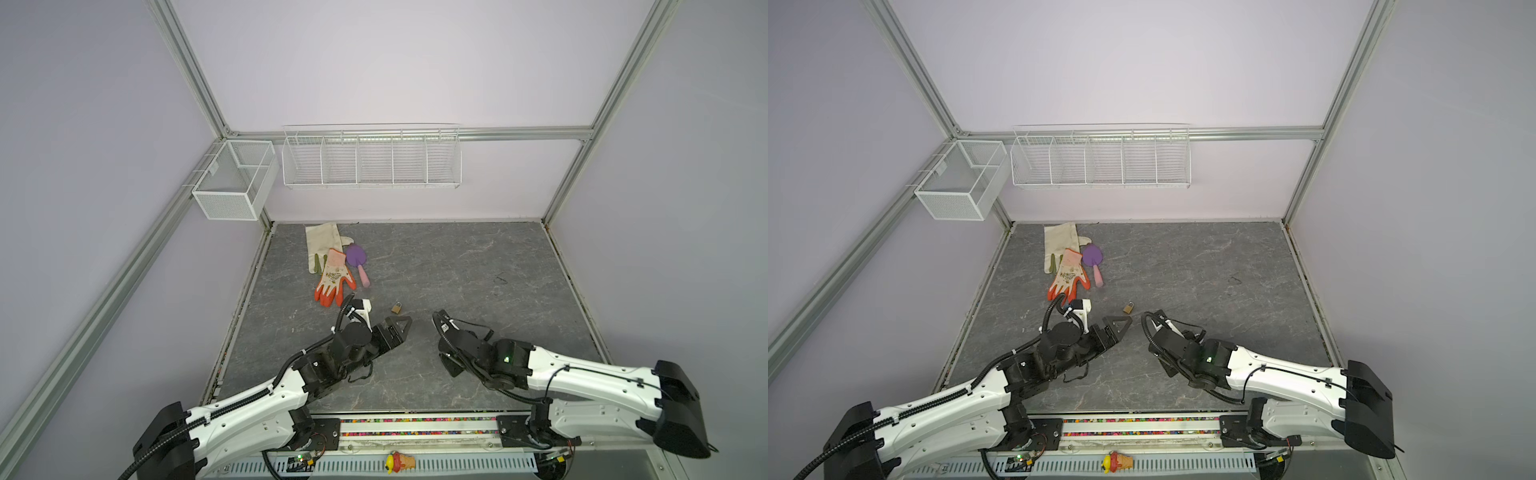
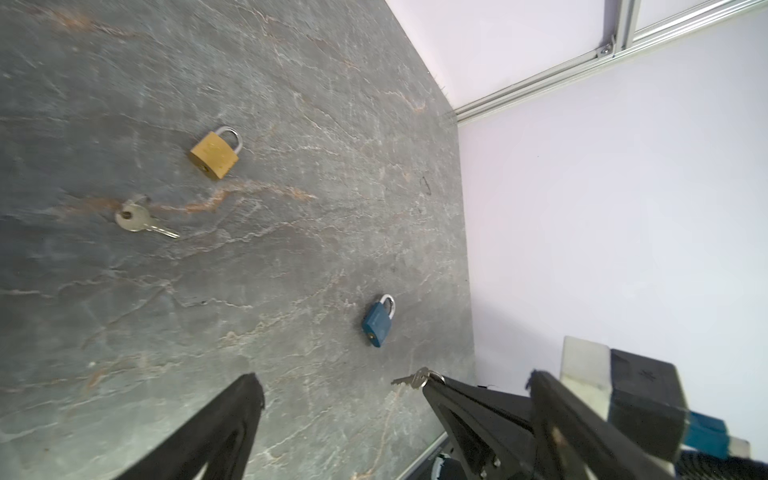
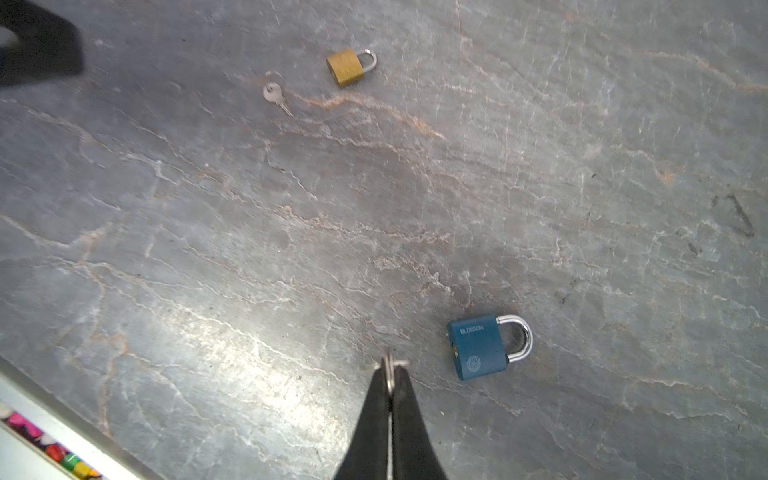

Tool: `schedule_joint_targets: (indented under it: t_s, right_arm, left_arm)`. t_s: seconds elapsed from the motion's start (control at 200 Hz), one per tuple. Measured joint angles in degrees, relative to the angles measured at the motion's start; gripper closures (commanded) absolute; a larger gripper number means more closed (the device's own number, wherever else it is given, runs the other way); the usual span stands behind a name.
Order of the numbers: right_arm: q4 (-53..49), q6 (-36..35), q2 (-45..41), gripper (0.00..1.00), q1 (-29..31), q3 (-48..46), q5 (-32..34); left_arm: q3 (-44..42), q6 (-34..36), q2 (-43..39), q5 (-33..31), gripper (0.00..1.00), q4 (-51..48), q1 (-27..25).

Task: Unlock with the key
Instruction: 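Lift the key with the right gripper and raise it toward the left gripper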

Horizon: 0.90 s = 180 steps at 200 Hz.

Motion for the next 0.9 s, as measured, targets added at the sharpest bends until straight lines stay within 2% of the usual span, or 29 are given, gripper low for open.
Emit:
schedule_joint_targets:
  t_s: [0.345,0.71,0.9]
  right_arm:
    - [8.59,-4.55,-0.33,0.94,-0.04,4.44,-2.97]
    - [24.76,-7.67,-2.34,0.94,-0.04,4.07,-8.0]
    - [30.58,-8.52,-1.77,0.94,-0.04,3.82,-9.92]
  left_arm:
    - [1.92,-9.22,2.45,1.68,0.01,5.33,0.0]
    - [1.92,-19.65,4.04,-0.26,0.02,11.5,0.0]
    - [2.32,-21.9,4.24,-2.23,0.05,13.53,-0.02]
